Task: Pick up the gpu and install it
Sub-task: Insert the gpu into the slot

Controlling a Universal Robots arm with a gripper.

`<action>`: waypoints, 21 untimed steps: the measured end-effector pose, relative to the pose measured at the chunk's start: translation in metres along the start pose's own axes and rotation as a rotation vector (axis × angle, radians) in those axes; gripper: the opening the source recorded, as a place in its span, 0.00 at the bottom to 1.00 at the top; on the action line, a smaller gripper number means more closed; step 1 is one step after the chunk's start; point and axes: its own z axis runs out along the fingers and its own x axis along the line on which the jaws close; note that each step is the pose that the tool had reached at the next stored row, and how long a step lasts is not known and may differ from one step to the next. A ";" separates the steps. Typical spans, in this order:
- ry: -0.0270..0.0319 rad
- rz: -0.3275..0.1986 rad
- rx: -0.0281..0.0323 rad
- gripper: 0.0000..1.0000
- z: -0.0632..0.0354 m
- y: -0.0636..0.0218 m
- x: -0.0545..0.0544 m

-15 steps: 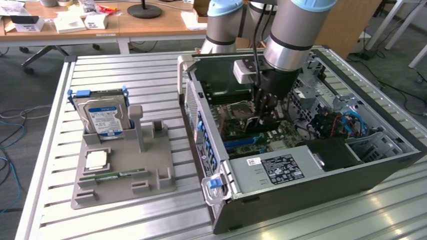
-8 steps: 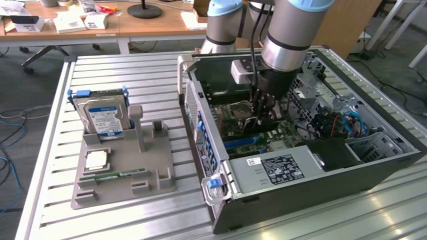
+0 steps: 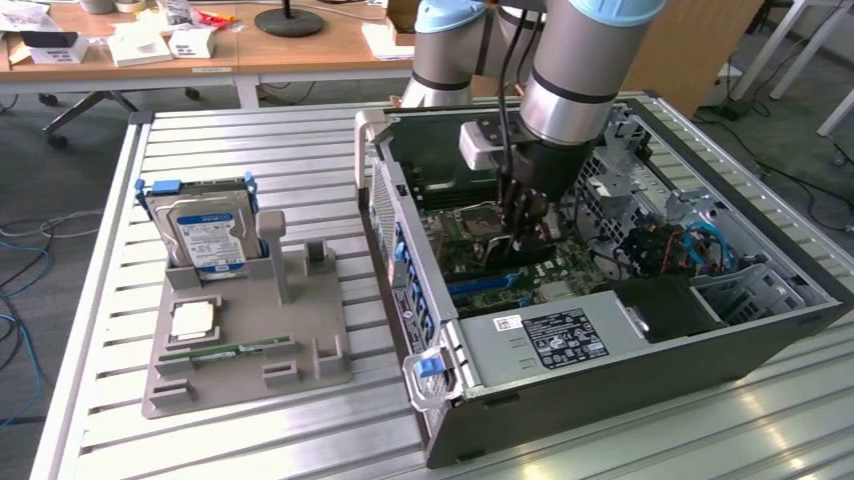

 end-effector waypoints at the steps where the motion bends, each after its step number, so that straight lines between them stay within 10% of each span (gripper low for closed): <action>1: 0.0000 0.000 0.0002 0.27 0.0014 0.0000 0.000; 21: 0.0000 0.000 0.0007 0.27 0.0095 0.0059 0.000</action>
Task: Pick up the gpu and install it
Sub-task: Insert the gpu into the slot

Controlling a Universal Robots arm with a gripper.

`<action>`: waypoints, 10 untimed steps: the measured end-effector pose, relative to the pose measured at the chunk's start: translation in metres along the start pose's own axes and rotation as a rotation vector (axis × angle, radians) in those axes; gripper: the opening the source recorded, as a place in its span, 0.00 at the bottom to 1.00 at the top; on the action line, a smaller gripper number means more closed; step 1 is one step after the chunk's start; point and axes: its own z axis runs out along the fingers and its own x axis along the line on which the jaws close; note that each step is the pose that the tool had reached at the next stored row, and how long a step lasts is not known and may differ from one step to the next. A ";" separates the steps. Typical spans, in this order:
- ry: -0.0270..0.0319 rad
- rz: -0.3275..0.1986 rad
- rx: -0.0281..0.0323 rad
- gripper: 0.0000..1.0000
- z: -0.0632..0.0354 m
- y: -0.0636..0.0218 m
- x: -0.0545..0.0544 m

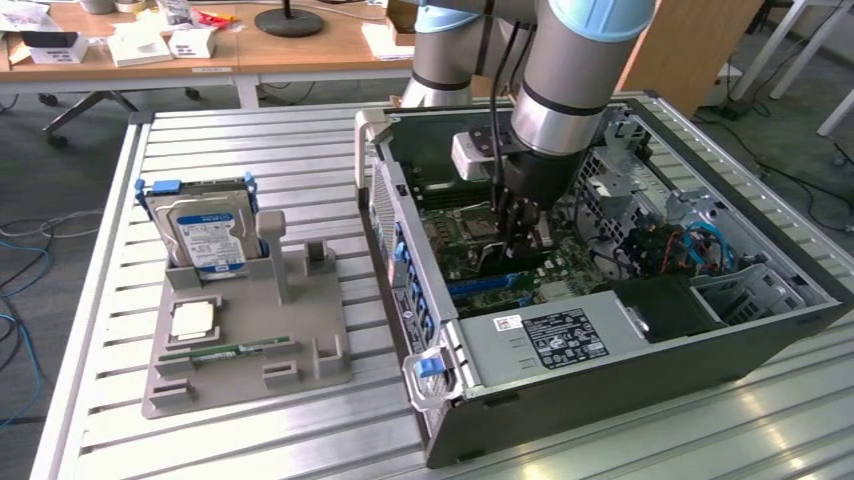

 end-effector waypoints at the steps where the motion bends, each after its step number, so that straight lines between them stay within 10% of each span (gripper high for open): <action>1: 0.0000 0.000 0.0000 0.27 0.0001 0.0002 0.000; 10: -0.0002 0.000 0.0001 0.27 0.0003 0.0030 0.000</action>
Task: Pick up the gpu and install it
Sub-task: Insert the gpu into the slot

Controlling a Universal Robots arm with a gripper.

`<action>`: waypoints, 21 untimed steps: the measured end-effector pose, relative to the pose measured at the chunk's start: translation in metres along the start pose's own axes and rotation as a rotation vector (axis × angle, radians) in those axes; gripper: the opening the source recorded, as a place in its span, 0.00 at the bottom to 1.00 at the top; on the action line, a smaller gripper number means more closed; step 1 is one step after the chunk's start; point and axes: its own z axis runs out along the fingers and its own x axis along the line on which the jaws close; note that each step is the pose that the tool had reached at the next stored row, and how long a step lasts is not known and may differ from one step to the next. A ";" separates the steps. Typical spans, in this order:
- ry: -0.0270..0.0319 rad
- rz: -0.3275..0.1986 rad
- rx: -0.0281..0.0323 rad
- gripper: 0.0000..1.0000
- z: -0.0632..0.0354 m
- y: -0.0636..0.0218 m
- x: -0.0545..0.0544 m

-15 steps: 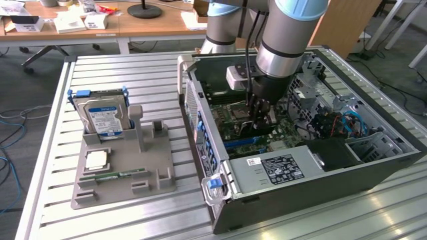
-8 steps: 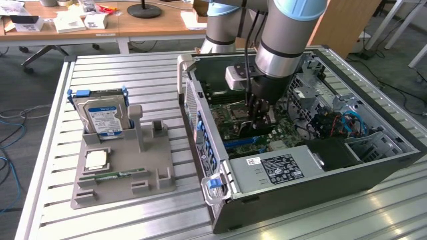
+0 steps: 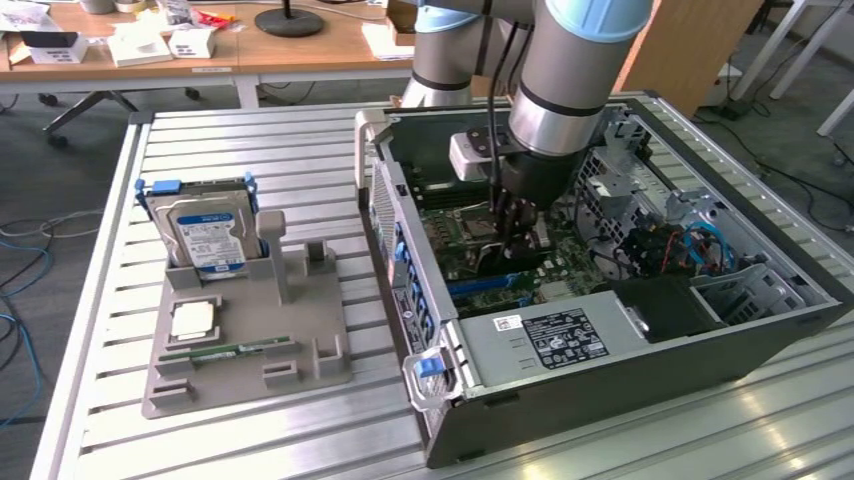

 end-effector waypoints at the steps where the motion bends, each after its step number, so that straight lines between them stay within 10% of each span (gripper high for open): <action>1: 0.0001 0.000 -0.0001 0.27 -0.0001 0.0003 0.000; 21: 0.0002 0.000 -0.0001 0.27 0.0058 0.0037 0.000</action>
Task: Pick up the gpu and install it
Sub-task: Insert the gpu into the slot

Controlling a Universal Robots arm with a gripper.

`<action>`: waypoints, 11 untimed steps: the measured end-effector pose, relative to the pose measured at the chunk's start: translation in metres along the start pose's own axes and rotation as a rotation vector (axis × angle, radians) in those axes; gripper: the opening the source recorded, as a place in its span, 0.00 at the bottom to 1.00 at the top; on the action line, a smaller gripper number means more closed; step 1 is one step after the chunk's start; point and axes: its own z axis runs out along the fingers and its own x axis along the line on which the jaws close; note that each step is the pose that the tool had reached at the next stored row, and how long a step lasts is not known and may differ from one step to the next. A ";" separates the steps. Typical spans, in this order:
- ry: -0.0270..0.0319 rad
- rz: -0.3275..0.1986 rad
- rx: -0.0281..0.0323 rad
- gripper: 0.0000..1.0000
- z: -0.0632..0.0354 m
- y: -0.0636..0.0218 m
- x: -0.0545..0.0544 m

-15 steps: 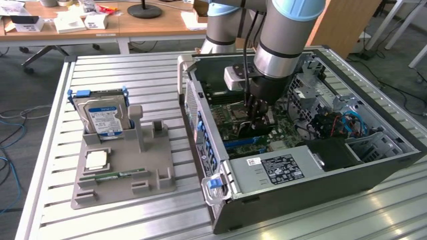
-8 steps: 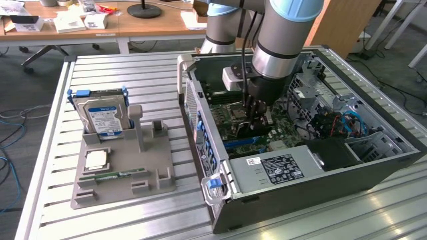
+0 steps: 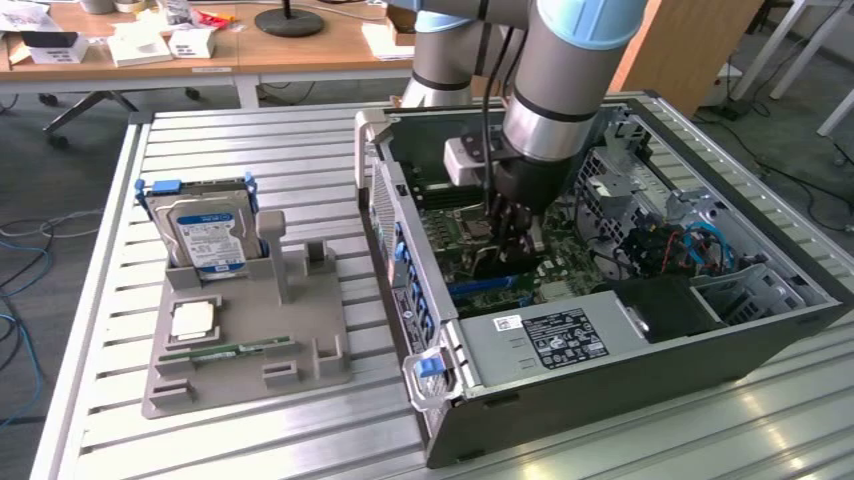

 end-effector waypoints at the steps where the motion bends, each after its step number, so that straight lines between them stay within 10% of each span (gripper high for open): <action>1: 0.0001 0.000 0.0000 0.27 0.0006 0.0000 0.000; 11: -0.0001 0.000 0.0001 0.27 0.0029 0.0010 0.000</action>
